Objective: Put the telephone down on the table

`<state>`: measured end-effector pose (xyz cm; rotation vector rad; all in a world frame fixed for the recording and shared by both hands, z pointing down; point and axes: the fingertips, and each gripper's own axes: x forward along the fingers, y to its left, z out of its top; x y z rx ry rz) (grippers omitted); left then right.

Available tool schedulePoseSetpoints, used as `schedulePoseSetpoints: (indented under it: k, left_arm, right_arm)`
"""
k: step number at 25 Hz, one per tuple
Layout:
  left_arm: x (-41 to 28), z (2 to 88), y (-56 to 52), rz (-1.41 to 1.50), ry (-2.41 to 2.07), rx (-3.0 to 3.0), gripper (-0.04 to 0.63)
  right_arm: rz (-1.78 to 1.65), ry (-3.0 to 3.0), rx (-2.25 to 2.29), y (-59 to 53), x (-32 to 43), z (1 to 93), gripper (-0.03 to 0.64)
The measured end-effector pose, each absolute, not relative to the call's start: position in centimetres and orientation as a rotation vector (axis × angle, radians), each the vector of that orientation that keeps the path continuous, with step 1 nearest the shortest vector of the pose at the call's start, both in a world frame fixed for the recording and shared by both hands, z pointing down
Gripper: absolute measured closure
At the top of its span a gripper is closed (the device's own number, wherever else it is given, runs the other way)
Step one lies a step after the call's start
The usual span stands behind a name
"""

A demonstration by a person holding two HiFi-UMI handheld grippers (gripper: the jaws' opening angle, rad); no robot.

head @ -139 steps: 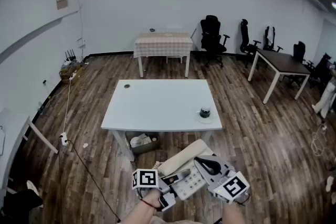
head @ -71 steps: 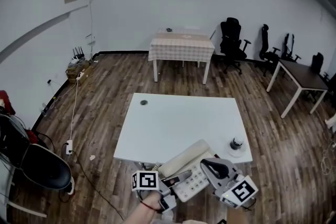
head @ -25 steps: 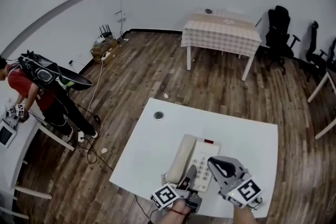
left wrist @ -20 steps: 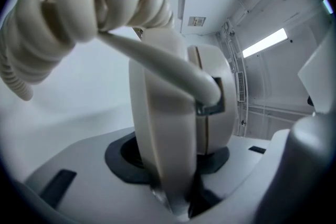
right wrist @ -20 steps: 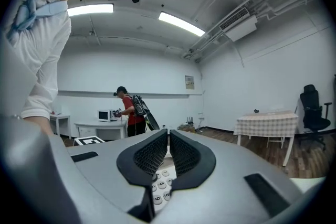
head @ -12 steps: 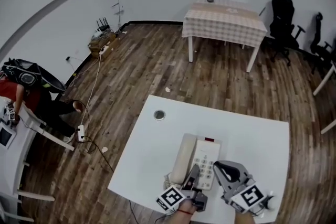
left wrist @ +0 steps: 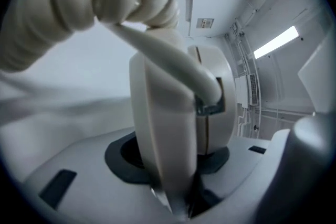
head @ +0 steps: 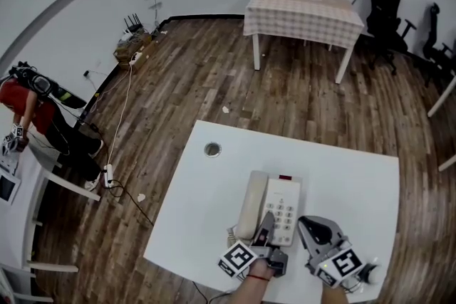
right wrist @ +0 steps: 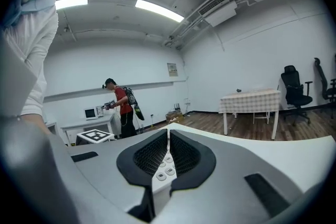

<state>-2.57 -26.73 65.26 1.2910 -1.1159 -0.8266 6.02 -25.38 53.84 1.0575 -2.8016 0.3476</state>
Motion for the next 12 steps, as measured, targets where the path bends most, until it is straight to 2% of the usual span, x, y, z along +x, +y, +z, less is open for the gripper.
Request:
schedulePoseSetpoints:
  k: [7,12]
  left_arm:
    - [-2.3,67.3,-26.8,-0.778,-1.134,1.224,0.420]
    - [-2.3,67.4,-27.2,-0.809,-1.108,1.238,0.420]
  right_arm:
    - [0.392,-2.771,1.081,-26.2,6.6,55.0,0.583]
    - [0.622,-2.695,1.139,-26.1,7.6,57.3,0.582]
